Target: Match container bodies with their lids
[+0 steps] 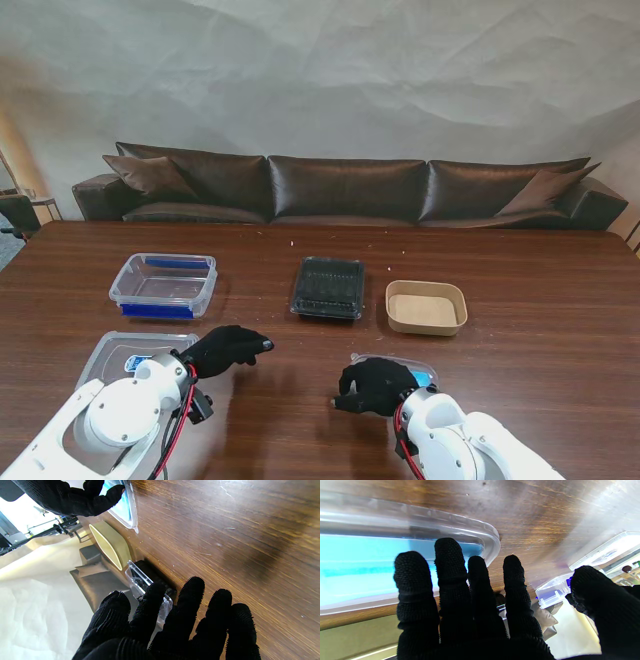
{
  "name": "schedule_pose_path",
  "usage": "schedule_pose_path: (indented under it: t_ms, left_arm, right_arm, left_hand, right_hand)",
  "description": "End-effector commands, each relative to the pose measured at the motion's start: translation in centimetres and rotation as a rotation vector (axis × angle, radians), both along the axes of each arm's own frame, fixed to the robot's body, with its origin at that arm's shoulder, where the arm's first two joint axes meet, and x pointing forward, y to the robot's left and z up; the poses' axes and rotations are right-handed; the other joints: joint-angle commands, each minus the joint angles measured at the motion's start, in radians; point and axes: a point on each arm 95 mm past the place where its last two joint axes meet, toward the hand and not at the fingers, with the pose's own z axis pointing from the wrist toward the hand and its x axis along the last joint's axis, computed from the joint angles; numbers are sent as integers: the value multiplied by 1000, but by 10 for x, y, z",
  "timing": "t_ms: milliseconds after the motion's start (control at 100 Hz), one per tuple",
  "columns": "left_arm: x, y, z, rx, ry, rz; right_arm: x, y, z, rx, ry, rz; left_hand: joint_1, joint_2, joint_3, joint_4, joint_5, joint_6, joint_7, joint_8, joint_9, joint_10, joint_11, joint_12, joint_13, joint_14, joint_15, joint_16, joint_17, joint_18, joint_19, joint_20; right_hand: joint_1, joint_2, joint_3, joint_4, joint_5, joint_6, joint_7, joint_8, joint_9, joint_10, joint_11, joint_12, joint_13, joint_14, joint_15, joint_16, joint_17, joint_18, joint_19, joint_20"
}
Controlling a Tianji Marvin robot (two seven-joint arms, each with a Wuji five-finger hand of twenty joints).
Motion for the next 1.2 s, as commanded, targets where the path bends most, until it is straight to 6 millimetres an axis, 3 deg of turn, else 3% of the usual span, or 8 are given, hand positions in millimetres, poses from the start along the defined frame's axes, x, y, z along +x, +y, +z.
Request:
schedule_pose_path:
  t_ms: [0,1190]
  left_arm:
    - [-3,-2,0,0,12,-12]
    - [-5,4,1,16,14,-8]
  right_arm:
    - [-10,2,-19,-15,63,13]
    - [-7,21,-15,55,48,51]
  left_hand:
    - [-17,44,-14,-11,20,-1,2,7,-9,14,1,-6,-28,1,-10,-10,-18,-46,-29,-9]
    - [-18,45,-15,-11,19,-3,2,7,-10,14,1,-7,-29,0,-11,-10,-19,-48,-32,-10]
  right_hand:
    - [-15,22,18,-9,-25,-6,4,-11,0,-36,-44,-38,-20,11,6,4,-362,-12,46,30]
    - [-11,21,25,-11,-33,-9,7,-14,-24,-45,-31,-29,-35,20,3,2,-388,-10,26,25]
